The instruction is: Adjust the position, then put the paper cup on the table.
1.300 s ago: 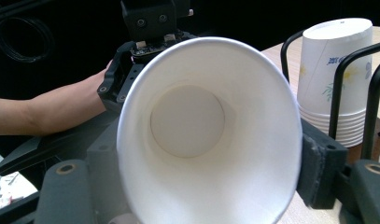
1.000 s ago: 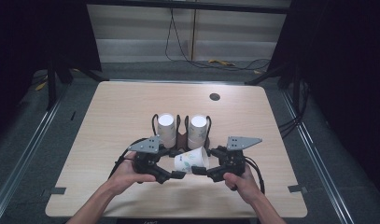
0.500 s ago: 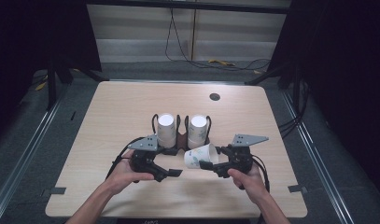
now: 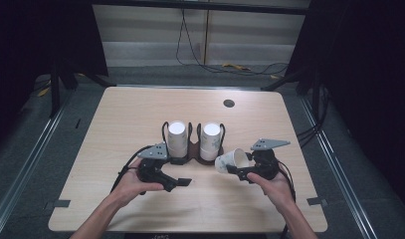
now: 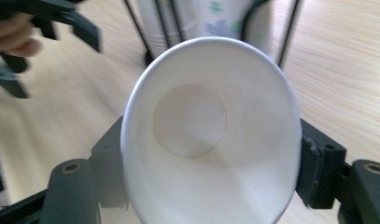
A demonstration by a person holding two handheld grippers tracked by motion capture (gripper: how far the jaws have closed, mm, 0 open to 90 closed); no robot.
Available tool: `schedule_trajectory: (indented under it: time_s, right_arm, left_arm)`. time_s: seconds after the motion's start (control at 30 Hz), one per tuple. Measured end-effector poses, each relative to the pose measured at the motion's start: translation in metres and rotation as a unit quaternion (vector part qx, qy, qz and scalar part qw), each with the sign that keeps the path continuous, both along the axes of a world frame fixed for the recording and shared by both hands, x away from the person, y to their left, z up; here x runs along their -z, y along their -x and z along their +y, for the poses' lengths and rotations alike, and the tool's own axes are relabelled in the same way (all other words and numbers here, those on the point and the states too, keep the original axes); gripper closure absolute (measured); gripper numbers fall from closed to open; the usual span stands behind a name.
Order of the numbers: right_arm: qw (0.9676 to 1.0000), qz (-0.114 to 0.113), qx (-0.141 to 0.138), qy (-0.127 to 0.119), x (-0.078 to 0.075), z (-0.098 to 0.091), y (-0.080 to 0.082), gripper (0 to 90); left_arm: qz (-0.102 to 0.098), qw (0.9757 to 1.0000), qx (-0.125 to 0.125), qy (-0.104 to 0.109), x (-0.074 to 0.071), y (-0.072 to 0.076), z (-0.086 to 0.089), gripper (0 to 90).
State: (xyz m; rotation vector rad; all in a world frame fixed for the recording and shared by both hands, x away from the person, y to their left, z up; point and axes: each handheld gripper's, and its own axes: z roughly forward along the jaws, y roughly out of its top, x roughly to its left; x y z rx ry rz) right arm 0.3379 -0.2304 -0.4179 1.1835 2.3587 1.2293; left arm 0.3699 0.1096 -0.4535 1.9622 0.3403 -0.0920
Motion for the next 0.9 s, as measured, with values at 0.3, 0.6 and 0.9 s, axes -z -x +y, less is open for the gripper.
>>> schedule_trajectory:
  time_s: [0.3, 0.6, 0.9]
  right_arm:
    - [0.9975, 0.016, 0.044, 0.052, -0.006, -0.020, -0.013, 28.1]
    - [0.9923, 0.055, 0.071, 0.085, -0.007, -0.033, -0.033, 28.2]
    - [0.9837, 0.089, 0.091, 0.127, -0.004, -0.041, -0.056, 27.7]
  left_arm:
    - [-0.002, 1.0000, -0.008, -0.003, 0.000, -0.002, 0.002, 20.9]
    - [-0.002, 1.0000, -0.007, -0.007, 0.002, -0.002, 0.002, 20.9]
    - [0.006, 0.9999, -0.010, -0.012, 0.005, -0.005, 0.005, 20.6]
